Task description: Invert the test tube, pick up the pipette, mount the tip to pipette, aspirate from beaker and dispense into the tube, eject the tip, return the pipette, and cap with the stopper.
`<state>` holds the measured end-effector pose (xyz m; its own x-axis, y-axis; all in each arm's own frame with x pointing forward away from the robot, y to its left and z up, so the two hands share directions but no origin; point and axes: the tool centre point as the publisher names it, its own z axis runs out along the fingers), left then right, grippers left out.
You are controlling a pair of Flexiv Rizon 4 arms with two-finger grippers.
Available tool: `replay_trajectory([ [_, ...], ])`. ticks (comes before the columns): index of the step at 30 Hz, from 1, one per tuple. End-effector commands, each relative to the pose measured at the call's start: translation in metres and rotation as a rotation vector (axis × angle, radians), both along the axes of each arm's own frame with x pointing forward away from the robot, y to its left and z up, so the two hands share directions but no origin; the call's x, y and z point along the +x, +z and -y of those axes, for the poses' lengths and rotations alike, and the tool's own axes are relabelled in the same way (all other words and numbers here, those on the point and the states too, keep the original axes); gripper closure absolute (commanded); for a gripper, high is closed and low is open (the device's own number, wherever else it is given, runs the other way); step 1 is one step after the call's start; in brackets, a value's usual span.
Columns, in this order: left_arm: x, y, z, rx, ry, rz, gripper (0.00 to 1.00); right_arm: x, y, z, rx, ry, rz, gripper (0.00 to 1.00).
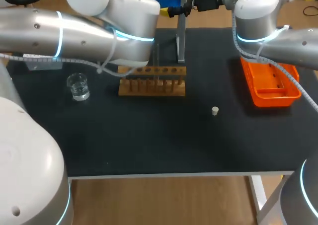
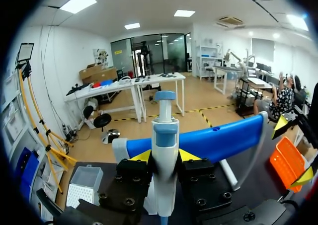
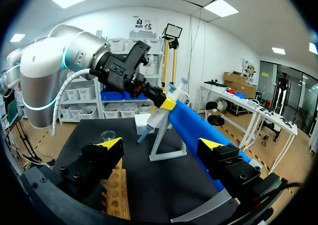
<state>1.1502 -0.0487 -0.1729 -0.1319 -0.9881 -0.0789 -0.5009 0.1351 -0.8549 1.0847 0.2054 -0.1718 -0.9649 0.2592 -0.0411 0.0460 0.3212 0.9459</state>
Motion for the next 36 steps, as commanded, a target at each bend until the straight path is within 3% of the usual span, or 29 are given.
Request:
replay_trajectory([
  [1,0.003,0.001,0.002,0.010,0.011,-0.055,1.00,0.000,0.001,0.000,-0.003,0.001,-0.002,0.00],
  [31,0.006,-0.025,0.002,0.008,0.027,-0.153,1.00,0.000,0.001,0.000,-0.003,0.001,-0.002,0.00],
  [33,0.006,-0.025,0.002,0.006,0.033,-0.157,0.21,0.000,0.001,0.000,-0.003,0.001,-0.002,0.00],
  [34,0.005,-0.025,0.002,0.007,0.040,-0.158,0.00,0.000,0.001,0.000,-0.003,0.001,-0.002,0.00],
  [36,0.003,-0.023,0.002,0.006,0.040,-0.157,0.00,0.000,0.001,0.000,-0.003,0.001,-0.002,0.00],
])
